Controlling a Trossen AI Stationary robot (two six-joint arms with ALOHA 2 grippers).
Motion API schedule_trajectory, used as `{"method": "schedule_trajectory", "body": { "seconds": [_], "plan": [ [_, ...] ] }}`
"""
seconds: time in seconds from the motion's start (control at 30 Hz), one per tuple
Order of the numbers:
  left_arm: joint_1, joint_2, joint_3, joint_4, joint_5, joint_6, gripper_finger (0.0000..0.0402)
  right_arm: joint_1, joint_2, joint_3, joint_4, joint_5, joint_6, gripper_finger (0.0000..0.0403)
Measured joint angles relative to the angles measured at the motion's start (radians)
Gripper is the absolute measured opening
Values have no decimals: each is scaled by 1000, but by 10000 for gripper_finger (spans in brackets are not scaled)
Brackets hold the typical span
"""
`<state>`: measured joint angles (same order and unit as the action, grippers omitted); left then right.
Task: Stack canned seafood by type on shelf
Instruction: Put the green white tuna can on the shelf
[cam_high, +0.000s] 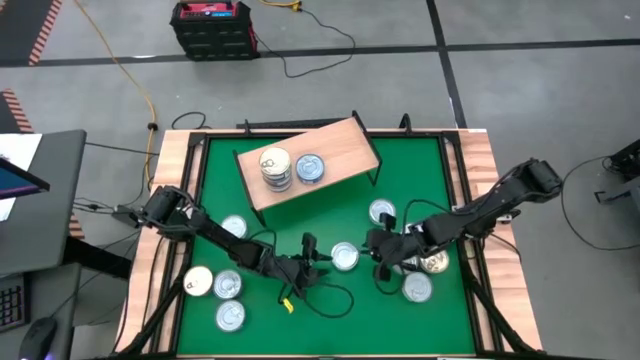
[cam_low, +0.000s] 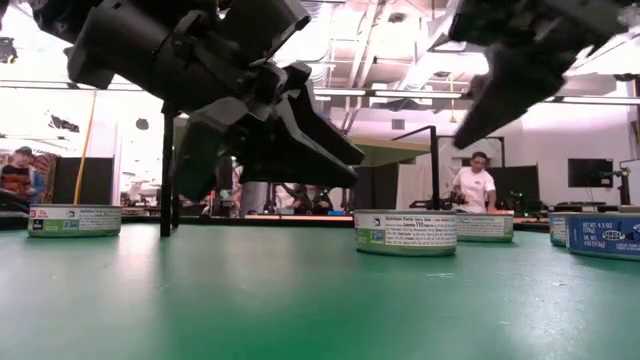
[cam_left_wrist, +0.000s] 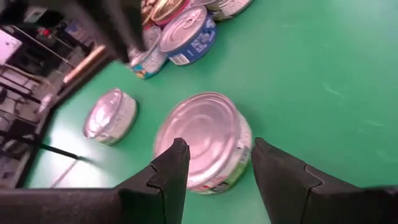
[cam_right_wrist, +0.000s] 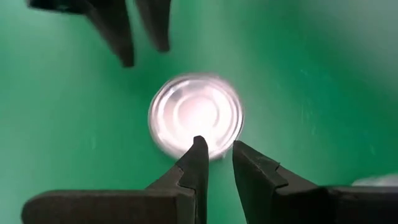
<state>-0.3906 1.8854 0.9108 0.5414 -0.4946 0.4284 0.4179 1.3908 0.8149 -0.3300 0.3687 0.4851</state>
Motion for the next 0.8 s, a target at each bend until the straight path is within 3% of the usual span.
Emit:
{"method": "schedule_trajectory", "body": {
  "seconds": [0.2, 0.43, 0.7, 0.8],
  "plan": [
    [44, 0, 14, 6, 71, -25, 164, 75, -25, -42, 23, 43, -43, 101],
    [47, 81, 72, -4, 154, -28, 164, 67, -33, -117, 86, 49, -56, 101],
    [13, 216, 243, -137, -60, 125, 163, 60, -126, -114, 33, 40, -41, 101],
    [1, 223, 265, -176, -104, 152, 141, 70, -173, -114, 33, 47, -38, 101]
  ]
}}
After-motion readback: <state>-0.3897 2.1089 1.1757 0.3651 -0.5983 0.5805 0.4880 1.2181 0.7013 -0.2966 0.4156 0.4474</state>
